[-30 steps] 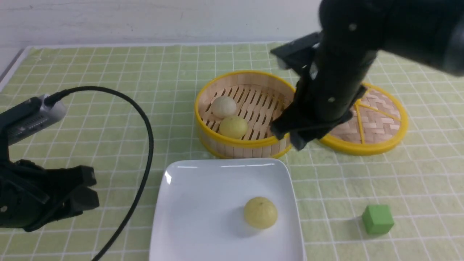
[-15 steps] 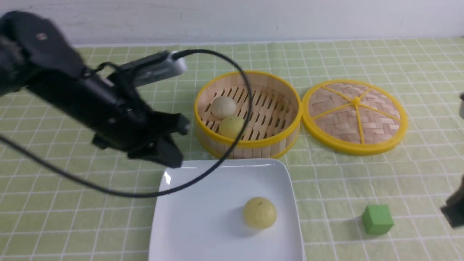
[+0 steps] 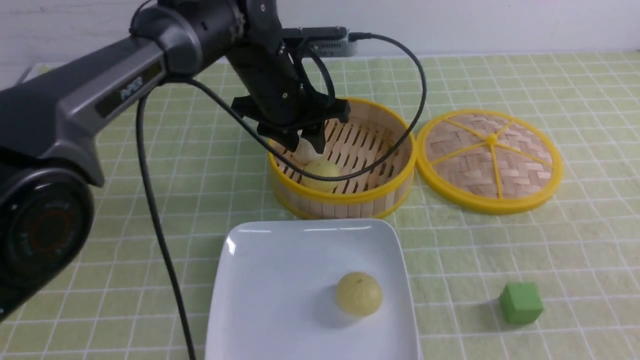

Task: Put the steamed buns into the plate on the green tablecloth.
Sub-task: 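Reach into the bamboo steamer and grasp the yellow bun, then move the held bun down onto the white plate beside the other bun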

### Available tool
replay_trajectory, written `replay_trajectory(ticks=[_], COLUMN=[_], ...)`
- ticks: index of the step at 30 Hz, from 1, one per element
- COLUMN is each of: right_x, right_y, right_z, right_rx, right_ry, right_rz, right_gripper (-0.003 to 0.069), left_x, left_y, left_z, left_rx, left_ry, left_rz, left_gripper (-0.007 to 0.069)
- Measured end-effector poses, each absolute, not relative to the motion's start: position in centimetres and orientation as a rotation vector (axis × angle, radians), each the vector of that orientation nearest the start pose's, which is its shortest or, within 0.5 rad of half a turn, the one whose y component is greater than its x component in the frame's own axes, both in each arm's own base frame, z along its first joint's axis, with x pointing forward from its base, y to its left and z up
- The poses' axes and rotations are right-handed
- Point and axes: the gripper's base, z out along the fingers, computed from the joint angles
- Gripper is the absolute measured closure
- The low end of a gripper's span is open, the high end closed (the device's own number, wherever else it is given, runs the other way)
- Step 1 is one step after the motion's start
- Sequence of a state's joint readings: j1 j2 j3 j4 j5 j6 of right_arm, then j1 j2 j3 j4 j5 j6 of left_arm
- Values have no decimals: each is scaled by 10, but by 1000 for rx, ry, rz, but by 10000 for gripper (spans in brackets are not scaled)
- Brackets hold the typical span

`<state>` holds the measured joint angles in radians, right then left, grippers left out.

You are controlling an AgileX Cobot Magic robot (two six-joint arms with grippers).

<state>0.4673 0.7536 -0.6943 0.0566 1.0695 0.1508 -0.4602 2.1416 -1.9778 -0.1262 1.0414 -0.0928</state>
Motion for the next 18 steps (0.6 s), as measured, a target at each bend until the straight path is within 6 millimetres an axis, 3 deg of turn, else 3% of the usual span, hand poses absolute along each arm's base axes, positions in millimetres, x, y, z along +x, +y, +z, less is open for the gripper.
replay_trajectory(ticks=[7,9,11,12,13,16,18], right_x=[102,102,102,102,102,102,102], right_y=[57,57,57,57,57,57,57], right_z=[295,295,295,295,295,295,295], right_rx=[-396,-396,-396,-396,-396,-396,-397], right_ry=[2605,2603,2604,2604,2604,2605,2607], right_rz=[294,294,294,294,294,294,293], right_gripper=[658,656,655,654,654,650,648], left_x=[423,423,422,422,423,420,409], left_y=[-243,-248,-248,-247,-247,-239,-232], left_z=[228,215,215,221,223,275,326], left_rx=[505,531,542,552,552,562,548], left_ry=[2739,2762,2764,2759,2753,2672,2581], left_rz=[-318,-294,-274,-253,-251,-203,-211], left_gripper=[288,382,491,554,561,607,609])
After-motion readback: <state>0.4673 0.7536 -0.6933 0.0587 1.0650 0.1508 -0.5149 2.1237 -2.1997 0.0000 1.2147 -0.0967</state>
